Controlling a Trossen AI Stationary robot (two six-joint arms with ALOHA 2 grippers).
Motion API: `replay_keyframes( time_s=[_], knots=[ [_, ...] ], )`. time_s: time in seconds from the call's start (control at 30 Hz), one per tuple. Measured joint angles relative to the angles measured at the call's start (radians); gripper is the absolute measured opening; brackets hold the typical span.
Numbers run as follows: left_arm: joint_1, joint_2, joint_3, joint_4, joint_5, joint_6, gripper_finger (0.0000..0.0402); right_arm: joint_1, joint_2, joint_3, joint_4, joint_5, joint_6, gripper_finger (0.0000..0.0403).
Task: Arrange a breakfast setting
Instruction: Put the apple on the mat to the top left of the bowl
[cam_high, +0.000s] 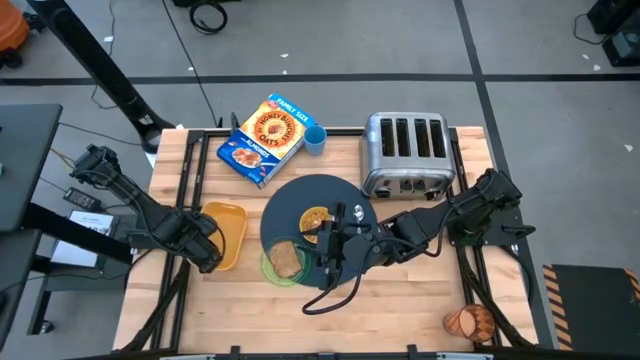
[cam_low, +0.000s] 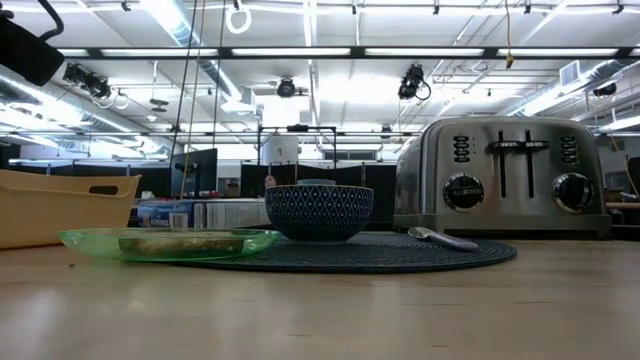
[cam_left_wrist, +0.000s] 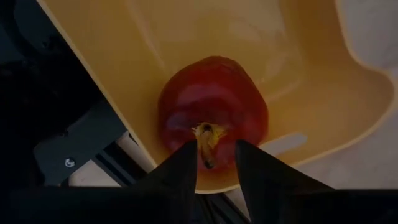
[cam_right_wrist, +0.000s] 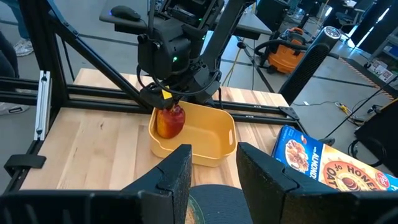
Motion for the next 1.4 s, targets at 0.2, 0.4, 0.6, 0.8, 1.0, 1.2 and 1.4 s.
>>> replay_keyframes(
  time_s=[0.2, 0.4, 0.6, 0.8, 1.0, 1.2, 1.4],
  knots=[
    [0.011, 0.0, 0.0, -0.001, -0.022, -0.007, 0.0107, -0.005, 0.0, 0.0, 0.0, 0.0, 0.0, 0.0134],
    [0.042, 0.0, 0.0, -0.007, -0.002, 0.004, 0.0089, -0.014, 0.0, 0.0, 0.0, -0.023, 0.0, 0.0134],
    [0.046, -0.001, 0.0, -0.04, 0.026, 0.005, 0.0072, -0.018, 0.0, 0.0, 0.0, -0.03, 0.0, 0.0134],
    [0.046, -0.001, 0.0, -0.019, 0.027, 0.014, 0.0062, -0.023, 0.0, 0.0, 0.0, -0.045, 0.0, 0.0134],
    [0.046, -0.001, 0.0, -0.013, 0.027, 0.026, 0.0032, -0.024, 0.0, 0.0, 0.0, -0.046, 0.0, 0.0134],
    [0.046, -0.001, 0.0, -0.01, 0.019, 0.024, 0.0018, -0.024, 0.0, 0.0, 0.0, -0.046, 0.0, 0.0134],
    [0.046, 0.003, 0.0, 0.028, 0.009, 0.023, 0.0023, -0.024, 0.0, 0.0, -0.001, -0.046, -0.013, 0.0134]
  ],
)
